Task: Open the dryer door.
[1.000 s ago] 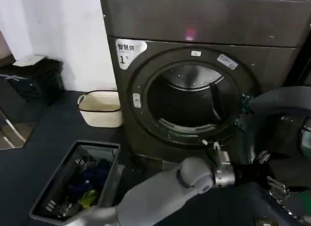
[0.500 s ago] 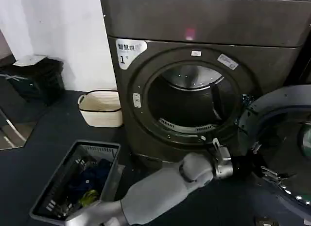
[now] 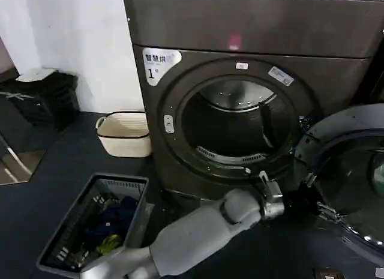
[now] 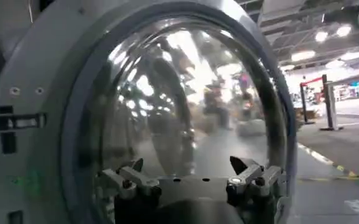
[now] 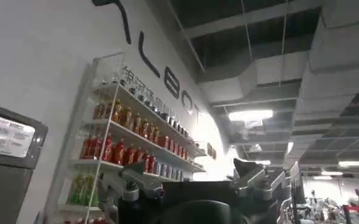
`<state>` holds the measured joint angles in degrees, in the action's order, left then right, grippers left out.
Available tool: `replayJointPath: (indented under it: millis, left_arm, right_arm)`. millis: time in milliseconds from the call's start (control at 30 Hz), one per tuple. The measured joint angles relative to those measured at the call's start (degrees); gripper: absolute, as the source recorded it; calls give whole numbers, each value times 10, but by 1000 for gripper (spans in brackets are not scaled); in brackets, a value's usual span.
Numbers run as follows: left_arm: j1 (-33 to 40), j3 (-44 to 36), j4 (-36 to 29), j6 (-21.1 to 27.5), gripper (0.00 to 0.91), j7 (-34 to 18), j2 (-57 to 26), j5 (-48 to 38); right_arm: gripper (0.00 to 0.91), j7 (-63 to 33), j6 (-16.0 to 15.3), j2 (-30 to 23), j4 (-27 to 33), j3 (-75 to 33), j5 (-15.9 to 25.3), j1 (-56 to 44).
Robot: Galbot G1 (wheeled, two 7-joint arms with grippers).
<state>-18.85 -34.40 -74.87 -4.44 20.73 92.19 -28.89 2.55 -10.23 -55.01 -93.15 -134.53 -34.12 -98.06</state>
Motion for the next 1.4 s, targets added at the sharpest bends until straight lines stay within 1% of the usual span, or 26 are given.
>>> replayJointPath:
  millis: [367,567,767,933,1267,1400]
  left_arm:
    - [-5,1,2,-18,907,-6,0,6]
    - [-11,0,-2,-66,907,-7,0,-4]
    - [-22,-3,-24,-133,907,3,0,-63]
    - [-31,-10,-57,-155,907,27,-6,-101]
    - [-61,-4,-155,-166,907,38,-169,-97]
    - [-80,5,-194,-187,907,33,-226,-88]
  right_arm:
    - [907,1,1,3,2,-5,-1,-3]
    - [907,-1,1,5,-3,-17,15,-8]
    - [907,-3,3,5,0,-29,34,-10]
    - [907,-5,3,4,-4,-39,41,-10]
    - [907,-6,4,2,-10,-43,42,0]
    - [907,-5,4,4,-15,-44,42,3]
